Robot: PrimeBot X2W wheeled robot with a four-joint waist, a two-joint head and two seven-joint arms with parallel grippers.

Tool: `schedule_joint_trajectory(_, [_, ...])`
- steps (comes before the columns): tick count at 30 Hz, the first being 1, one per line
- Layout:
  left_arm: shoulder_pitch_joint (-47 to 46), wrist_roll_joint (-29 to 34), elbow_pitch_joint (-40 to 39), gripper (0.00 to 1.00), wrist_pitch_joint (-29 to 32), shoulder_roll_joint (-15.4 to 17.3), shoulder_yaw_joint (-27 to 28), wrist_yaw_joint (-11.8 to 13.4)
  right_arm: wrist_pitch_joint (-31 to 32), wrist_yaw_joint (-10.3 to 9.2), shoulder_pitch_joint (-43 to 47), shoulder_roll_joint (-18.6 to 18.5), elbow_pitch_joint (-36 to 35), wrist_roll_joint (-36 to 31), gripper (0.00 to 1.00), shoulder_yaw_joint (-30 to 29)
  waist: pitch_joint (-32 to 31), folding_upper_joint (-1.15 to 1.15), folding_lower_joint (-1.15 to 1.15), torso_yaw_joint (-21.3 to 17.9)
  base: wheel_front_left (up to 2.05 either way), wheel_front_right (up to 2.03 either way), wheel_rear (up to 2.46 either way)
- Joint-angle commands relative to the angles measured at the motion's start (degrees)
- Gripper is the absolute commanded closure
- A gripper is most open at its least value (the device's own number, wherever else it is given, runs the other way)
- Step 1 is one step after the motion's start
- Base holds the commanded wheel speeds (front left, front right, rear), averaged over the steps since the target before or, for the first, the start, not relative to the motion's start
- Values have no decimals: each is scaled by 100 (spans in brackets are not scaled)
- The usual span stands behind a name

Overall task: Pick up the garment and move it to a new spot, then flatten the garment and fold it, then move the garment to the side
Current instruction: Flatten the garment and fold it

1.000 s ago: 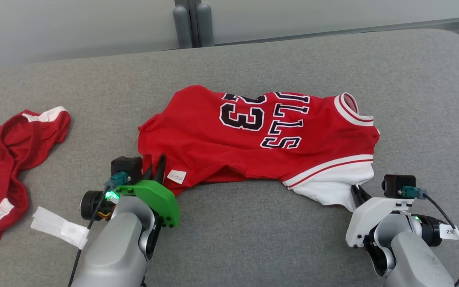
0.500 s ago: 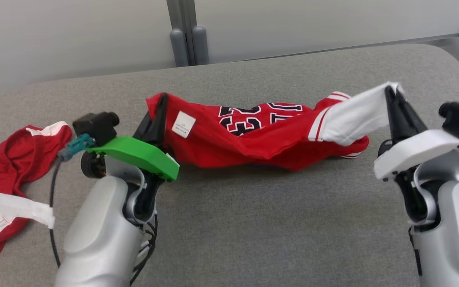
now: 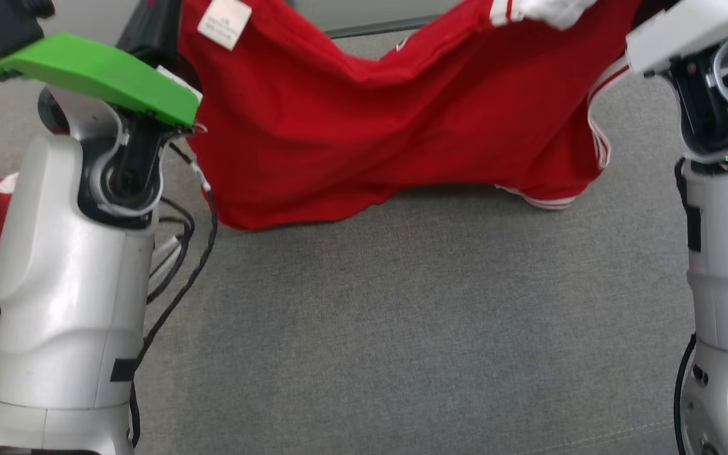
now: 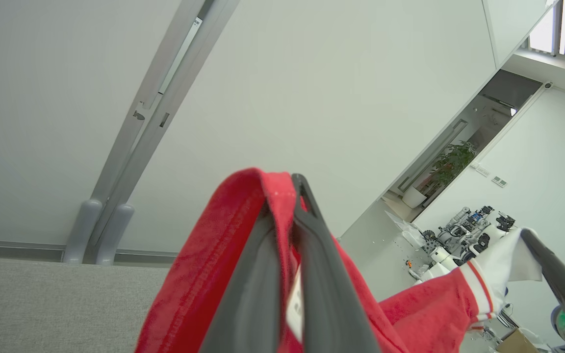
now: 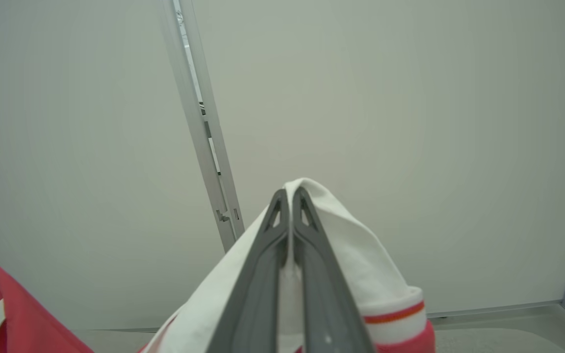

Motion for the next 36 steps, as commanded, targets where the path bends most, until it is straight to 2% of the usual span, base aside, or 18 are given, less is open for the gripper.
schedule_joint_trajectory(1, [-228,-73,8,100,-41,-30,54,32,-154,-4,-305,42,218,-21,100,18,648,0,0,-256,0,0,0])
schedule_joint_trajectory(5, [-809,-110,168,100,-306,-71,270,67,-710,-5,-1108,214,1074,52,100,-96,918,0,0,-276,0,0,0])
schedule_joint_trajectory(9, [-1435,65,395,100,-938,-82,475,-3,-1605,-5,-1955,342,1773,-60,100,-345,994,0,0,-272,0,0,0])
schedule_joint_trajectory(13, [-1969,239,465,100,-1648,-169,536,-148,-2657,-4,-2761,383,2005,-346,100,-647,943,0,0,-218,0,0,0])
schedule_joint_trajectory(17, [-2276,134,285,100,-2026,-235,610,-271,-2948,-5,-3234,413,1710,-652,100,-738,911,0,0,-143,0,0,0])
schedule_joint_trajectory(21, [-1905,95,176,100,-2130,-220,445,-328,-2956,-5,-2860,320,1618,-867,100,-479,930,0,0,-67,0,0,0])
schedule_joint_trajectory(26, [-940,-44,200,100,-2171,28,-157,-333,-2962,-5,-1988,14,2135,-844,100,240,952,0,0,-26,0,0,0])
schedule_joint_trajectory(30, [-125,-168,300,100,-2185,61,-409,-335,-2879,-6,-1274,-233,2427,-588,100,697,905,0,0,2,0,0,0])
schedule_joint_trajectory(34, [681,-308,287,100,-2184,62,-578,-336,-2328,-6,-474,-641,2362,-237,100,1202,712,0,0,70,0,0,0])
schedule_joint_trajectory(36, [1031,-460,296,100,-2184,96,-597,-336,-1787,-7,-23,-828,2220,33,100,1398,569,0,0,84,0,0,0])
